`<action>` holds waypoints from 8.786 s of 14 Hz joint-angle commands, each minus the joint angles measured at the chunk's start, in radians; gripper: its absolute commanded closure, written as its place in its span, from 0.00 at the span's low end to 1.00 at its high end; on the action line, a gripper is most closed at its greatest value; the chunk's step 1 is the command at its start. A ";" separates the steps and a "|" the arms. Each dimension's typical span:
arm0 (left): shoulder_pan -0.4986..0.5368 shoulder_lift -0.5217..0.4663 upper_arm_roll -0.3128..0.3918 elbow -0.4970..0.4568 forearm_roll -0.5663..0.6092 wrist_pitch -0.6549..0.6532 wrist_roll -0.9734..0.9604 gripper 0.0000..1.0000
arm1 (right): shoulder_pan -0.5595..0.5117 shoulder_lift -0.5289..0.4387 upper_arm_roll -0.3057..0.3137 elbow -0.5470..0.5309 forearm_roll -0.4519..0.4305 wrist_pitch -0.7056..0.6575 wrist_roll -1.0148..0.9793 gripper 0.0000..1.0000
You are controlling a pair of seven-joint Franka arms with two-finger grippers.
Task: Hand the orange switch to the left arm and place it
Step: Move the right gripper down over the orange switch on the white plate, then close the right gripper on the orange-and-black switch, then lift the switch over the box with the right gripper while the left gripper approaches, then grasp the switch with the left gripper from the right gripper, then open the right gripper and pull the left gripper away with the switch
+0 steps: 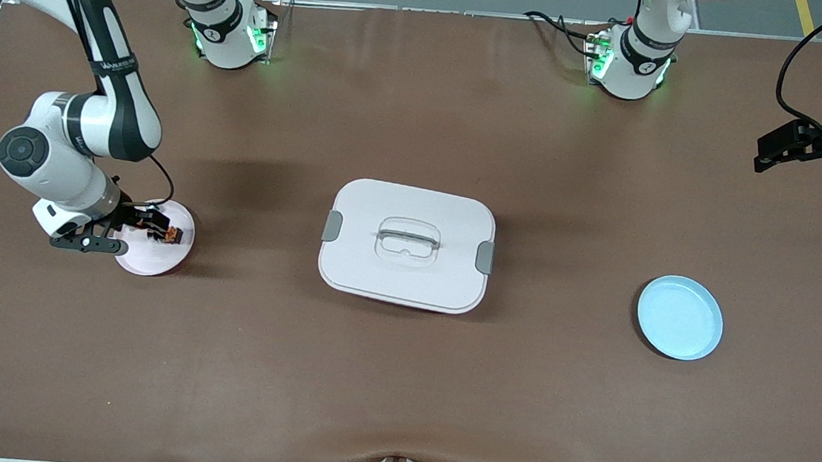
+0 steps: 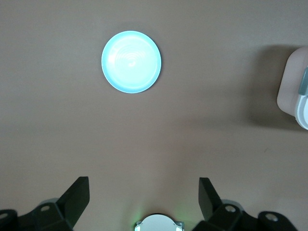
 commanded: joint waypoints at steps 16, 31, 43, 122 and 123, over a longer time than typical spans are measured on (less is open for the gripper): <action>0.005 0.032 -0.005 -0.002 0.000 0.031 0.000 0.00 | -0.016 0.148 0.008 -0.020 -0.010 0.129 -0.005 0.00; 0.008 0.033 -0.005 -0.001 0.000 0.054 -0.001 0.00 | -0.011 0.151 0.008 -0.020 -0.010 0.114 -0.013 0.87; 0.009 0.006 -0.005 0.002 0.000 0.034 -0.004 0.00 | 0.093 -0.079 0.016 0.335 -0.012 -0.684 0.114 0.87; 0.029 0.076 -0.504 -0.401 -0.694 1.051 -0.124 1.00 | 0.607 0.110 0.010 0.833 0.869 -0.518 1.592 0.00; 0.046 0.076 -0.504 -0.401 -0.671 1.050 -0.124 1.00 | 0.586 0.107 0.008 0.833 0.861 -0.570 1.580 0.00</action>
